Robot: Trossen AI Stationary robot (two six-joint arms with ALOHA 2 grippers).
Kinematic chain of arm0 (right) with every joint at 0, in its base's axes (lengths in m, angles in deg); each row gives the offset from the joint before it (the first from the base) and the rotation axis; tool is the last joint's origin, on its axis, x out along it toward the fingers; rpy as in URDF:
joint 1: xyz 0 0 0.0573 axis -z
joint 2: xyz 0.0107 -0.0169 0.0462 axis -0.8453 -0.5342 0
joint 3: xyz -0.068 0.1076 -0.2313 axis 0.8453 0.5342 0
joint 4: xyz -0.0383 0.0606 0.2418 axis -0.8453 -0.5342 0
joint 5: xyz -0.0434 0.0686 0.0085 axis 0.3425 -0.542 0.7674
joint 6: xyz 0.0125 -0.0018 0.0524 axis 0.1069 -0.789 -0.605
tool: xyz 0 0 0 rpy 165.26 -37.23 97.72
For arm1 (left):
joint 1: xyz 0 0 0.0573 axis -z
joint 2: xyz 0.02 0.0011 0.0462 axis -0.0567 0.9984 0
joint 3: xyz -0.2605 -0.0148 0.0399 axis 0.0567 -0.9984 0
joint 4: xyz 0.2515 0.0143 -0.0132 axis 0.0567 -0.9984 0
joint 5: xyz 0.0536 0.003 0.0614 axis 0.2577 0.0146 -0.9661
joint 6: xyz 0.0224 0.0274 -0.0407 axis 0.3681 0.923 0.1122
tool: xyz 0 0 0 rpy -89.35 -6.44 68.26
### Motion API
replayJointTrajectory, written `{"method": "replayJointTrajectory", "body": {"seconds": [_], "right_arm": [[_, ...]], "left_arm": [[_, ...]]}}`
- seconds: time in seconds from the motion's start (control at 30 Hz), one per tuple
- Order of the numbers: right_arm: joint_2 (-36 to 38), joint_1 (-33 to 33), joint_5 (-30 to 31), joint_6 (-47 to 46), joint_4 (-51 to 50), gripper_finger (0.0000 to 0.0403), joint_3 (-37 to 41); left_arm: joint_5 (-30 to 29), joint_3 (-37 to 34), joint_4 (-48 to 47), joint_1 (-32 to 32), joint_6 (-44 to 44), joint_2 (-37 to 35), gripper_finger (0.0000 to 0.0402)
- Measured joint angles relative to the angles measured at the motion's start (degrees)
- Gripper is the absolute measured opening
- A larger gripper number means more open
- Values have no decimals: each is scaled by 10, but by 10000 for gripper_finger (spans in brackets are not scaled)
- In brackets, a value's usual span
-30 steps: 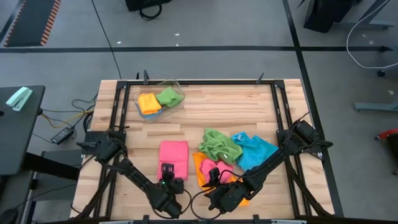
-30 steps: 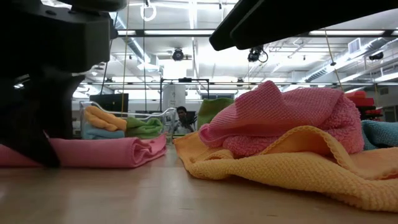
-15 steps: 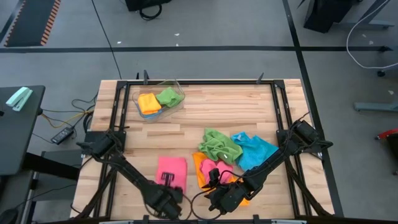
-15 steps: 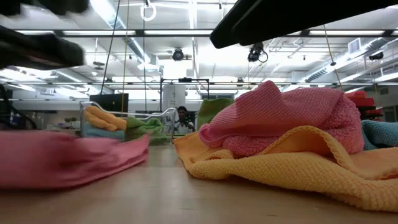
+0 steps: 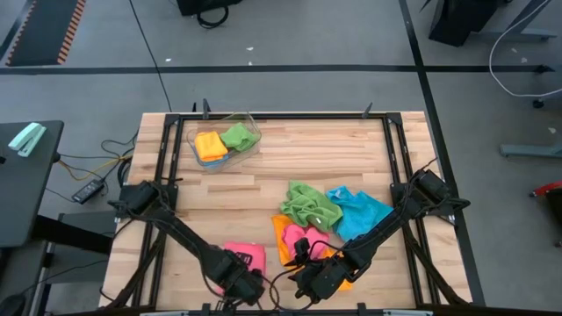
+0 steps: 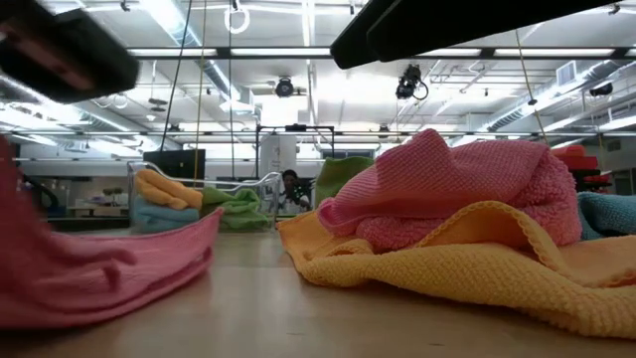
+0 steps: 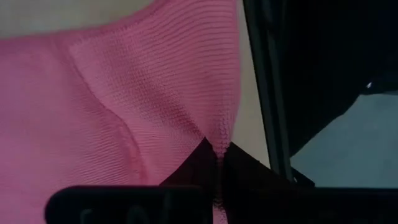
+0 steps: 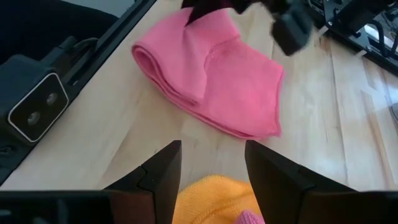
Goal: Fold microfiber towels
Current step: Fold the left pink microfiber towel
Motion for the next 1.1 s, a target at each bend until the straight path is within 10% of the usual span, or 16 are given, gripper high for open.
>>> {"method": "replayJointTrajectory", "body": {"seconds": [1.1], "right_arm": [[-130, 207, -123, 30, 316, 186, 60]], "left_arm": [[-23, 0, -2, -19, 23, -6, 12]]}}
